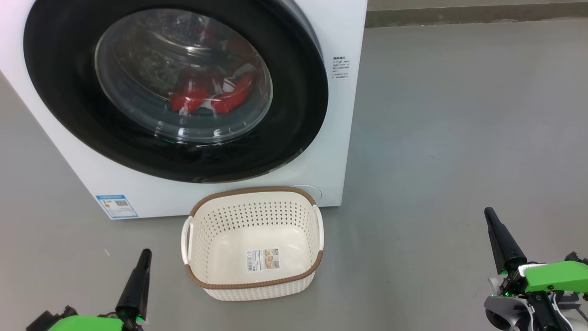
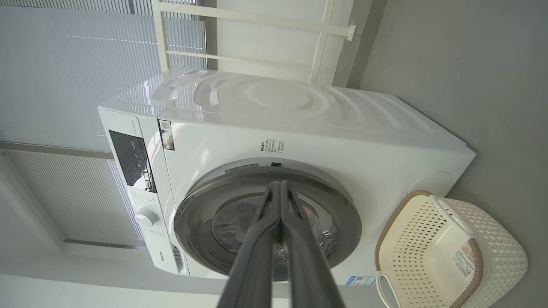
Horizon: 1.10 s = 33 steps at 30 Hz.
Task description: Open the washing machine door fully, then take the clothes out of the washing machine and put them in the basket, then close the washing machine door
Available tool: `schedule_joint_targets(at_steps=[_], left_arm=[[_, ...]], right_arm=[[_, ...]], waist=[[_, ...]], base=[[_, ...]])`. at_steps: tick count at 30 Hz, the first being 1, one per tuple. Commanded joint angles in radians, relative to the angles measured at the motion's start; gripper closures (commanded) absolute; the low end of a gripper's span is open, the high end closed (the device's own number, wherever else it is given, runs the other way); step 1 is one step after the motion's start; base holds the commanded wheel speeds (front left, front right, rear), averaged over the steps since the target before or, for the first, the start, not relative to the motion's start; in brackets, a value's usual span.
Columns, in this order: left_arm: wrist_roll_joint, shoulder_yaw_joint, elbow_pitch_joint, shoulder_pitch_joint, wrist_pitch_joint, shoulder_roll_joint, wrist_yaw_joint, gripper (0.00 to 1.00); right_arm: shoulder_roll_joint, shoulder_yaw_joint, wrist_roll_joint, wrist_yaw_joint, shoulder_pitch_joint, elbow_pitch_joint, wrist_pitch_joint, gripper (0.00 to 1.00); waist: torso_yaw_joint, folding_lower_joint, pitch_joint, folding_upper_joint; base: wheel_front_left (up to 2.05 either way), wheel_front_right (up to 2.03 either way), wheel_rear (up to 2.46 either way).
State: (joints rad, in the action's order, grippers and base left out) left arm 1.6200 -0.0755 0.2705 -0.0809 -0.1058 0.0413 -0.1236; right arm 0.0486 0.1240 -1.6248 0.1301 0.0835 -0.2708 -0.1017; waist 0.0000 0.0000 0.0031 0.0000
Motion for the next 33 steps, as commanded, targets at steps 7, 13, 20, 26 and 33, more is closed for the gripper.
schedule_joint_targets(at_steps=[7, 13, 20, 26, 33], left_arm=[[-0.010, -0.037, -0.026, -0.027, -0.006, 0.011, -0.007, 1.00], [0.000, 0.002, 0.010, 0.001, 0.000, -0.002, 0.000, 0.00], [0.002, 0.016, 0.051, 0.010, 0.007, -0.012, 0.000, 0.00], [-0.004, 0.035, 0.058, -0.008, 0.021, -0.009, 0.000, 0.00], [-0.035, 0.064, 0.068, -0.029, 0.047, -0.001, -0.001, 0.00]], right_arm=[[0.005, -0.015, 0.013, 0.001, 0.024, 0.026, -0.008, 1.00], [-0.002, -0.002, 0.000, 0.000, -0.002, -0.010, -0.001, 0.00], [-0.018, -0.020, -0.003, 0.000, -0.016, -0.053, 0.006, 0.00], [-0.016, -0.047, -0.004, 0.000, 0.003, -0.062, 0.024, 0.00], [-0.011, -0.080, 0.016, 0.000, 0.027, -0.073, 0.047, 0.00]], waist=[[0.000, 0.0000, 0.000, 0.0000], [0.000, 0.0000, 0.000, 0.0000], [0.000, 0.0009, 0.000, 0.0000], [0.000, 0.0002, -0.001, 0.0000], [0.000, 0.0000, -0.002, 0.0000]], base=[[0.00, 0.00, 0.00], [0.00, 0.00, 0.00], [0.00, 0.00, 0.00], [0.00, 0.00, 0.00], [0.00, 0.00, 0.00]])
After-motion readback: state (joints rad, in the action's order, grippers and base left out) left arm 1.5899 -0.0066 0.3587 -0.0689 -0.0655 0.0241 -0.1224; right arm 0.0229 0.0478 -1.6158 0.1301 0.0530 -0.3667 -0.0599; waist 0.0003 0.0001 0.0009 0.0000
